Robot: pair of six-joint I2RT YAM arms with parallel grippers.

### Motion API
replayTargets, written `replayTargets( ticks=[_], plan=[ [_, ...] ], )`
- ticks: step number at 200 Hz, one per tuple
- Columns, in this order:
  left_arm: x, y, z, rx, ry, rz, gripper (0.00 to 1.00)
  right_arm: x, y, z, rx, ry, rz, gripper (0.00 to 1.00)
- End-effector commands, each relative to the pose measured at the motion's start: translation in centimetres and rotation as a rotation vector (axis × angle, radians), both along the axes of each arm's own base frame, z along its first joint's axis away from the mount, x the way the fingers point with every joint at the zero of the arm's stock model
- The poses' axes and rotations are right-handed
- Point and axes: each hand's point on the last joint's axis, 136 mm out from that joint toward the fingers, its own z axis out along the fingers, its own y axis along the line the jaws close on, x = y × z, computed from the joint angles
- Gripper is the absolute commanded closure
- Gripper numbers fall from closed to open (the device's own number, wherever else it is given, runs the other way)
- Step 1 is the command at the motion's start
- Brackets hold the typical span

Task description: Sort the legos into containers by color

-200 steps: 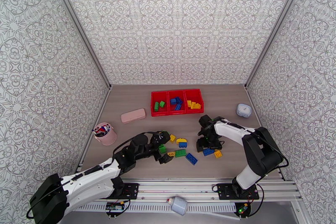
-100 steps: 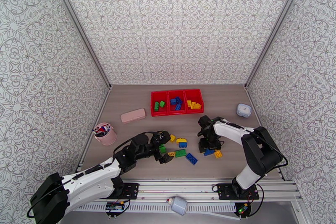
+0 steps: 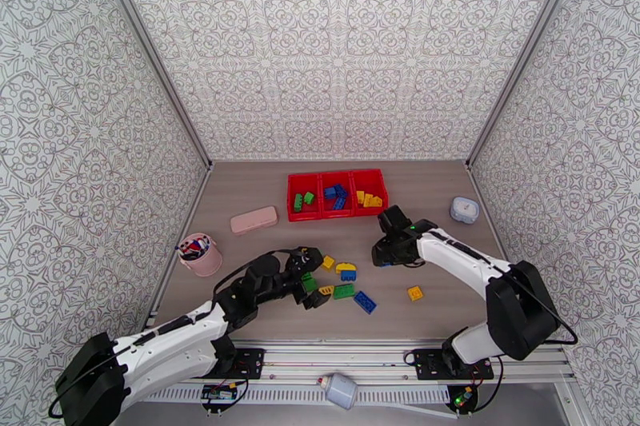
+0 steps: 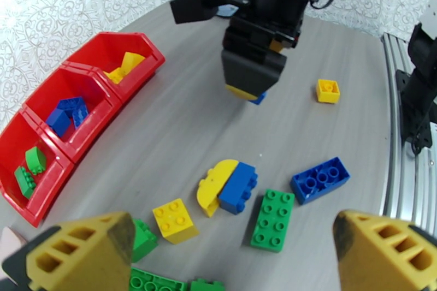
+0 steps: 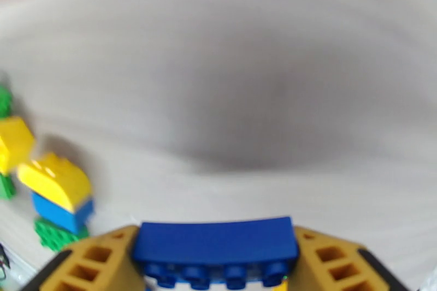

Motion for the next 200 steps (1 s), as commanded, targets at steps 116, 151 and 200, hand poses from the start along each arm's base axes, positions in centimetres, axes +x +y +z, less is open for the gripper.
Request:
replayTargets(
  ticks=[116, 151, 200],
  plan=[
    [1.2, 2.6, 0.9, -0.023, -0.016, 0.156, 0.00, 18.9, 12.2, 6.9, 0.062, -0.443, 0.075, 0.38],
    [1.7, 3.2, 0.9, -0.016, -0.018, 0.198, 0.00, 22.1, 13.2, 5.7, 0.064, -0.445, 0.067, 0.38],
    [2.2, 3.6, 0.5, -0.015, 0.001, 0.236, 0.00, 24.8, 13.7, 4.3, 0.038, -0.447, 0.082, 0.38]
  ],
)
